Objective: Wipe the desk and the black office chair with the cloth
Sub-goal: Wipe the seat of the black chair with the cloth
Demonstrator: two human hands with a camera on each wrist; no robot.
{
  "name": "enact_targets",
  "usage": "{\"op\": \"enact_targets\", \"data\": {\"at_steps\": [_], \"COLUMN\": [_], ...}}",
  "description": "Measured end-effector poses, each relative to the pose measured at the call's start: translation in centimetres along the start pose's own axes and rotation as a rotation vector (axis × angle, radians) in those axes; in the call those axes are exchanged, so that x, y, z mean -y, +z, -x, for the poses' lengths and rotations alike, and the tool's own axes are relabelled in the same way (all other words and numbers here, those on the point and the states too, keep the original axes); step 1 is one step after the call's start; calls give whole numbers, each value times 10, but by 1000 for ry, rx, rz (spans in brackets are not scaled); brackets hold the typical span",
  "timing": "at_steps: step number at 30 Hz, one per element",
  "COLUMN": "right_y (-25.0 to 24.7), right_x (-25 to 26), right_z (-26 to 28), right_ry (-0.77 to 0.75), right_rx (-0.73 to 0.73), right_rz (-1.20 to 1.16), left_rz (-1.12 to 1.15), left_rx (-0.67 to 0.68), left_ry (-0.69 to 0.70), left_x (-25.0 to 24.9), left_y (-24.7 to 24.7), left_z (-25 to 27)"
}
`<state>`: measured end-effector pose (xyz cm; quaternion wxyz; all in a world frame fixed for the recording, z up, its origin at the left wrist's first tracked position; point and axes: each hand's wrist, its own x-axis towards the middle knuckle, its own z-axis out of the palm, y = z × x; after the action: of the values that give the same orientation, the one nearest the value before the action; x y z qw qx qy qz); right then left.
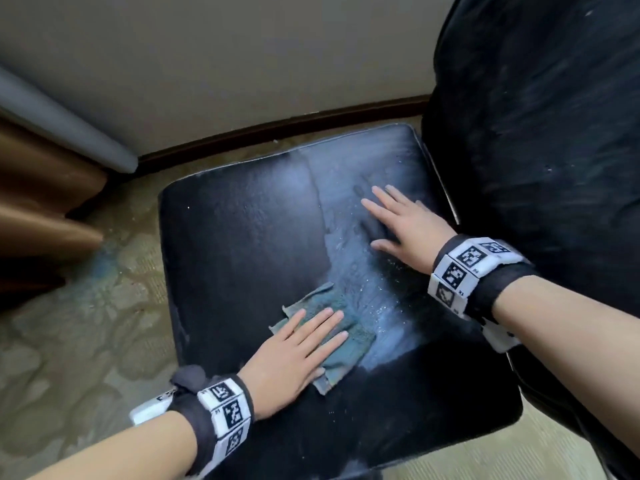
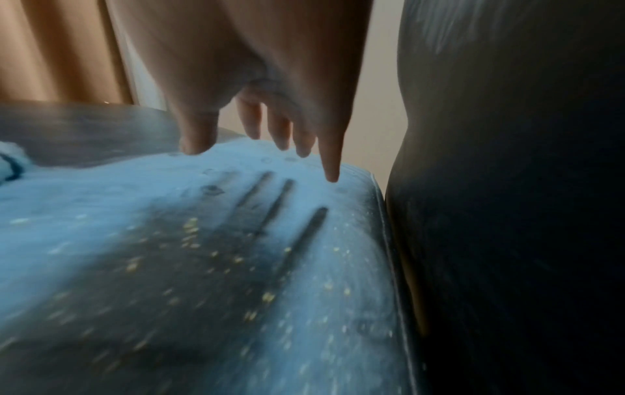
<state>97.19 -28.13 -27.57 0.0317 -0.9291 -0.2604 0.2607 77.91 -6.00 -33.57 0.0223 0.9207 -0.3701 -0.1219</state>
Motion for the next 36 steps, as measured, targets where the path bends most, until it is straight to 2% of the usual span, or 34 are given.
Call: {"op": "enact_targets", "data": {"at_steps": [2, 5, 8, 12, 14, 16, 18, 20, 24, 26, 28, 34, 36], "right_y": [8, 21, 35, 63, 80, 99, 117, 126, 121, 116, 111, 98, 97], "right_x": [7, 14, 15, 8, 13, 16, 18, 21, 27, 26, 21, 10, 11], "right_z": [14, 33, 54, 86, 102, 117, 128, 128, 96, 79, 68, 48, 43], "right_ry": [-44, -66, -96, -41, -57, -87, -121, -144, -111, -133, -185, -262, -261], "right_rx": [-35, -35, -191, -414, -469, -466, -438, -411, -392, -363, -373, -718, -784], "right_rz": [-18, 10, -39, -53, -61, -50, 27, 72, 112, 118, 94, -94, -109], "left_rz": [0, 32, 42, -28, -66, -32, 20, 60, 99, 168, 176, 262, 277], "left_rx": [32, 64, 69, 37, 11, -78, -149, -173, 10, 115, 149, 177, 165], "left_ry": [43, 2, -1, 162, 238, 244, 181, 43, -332, -441, -498, -598, -602], "left_x": [0, -4, -10, -12, -9, -3, 11, 33, 61, 62, 60, 53, 53], "left_y": [-1, -6, -9, -24, -42, -58, -63, -59, -57, -57, -58, -59, -59], "left_z": [0, -3, -18, -71, -95, -100, -85, -62, -33, -31, -35, -46, -45]}}
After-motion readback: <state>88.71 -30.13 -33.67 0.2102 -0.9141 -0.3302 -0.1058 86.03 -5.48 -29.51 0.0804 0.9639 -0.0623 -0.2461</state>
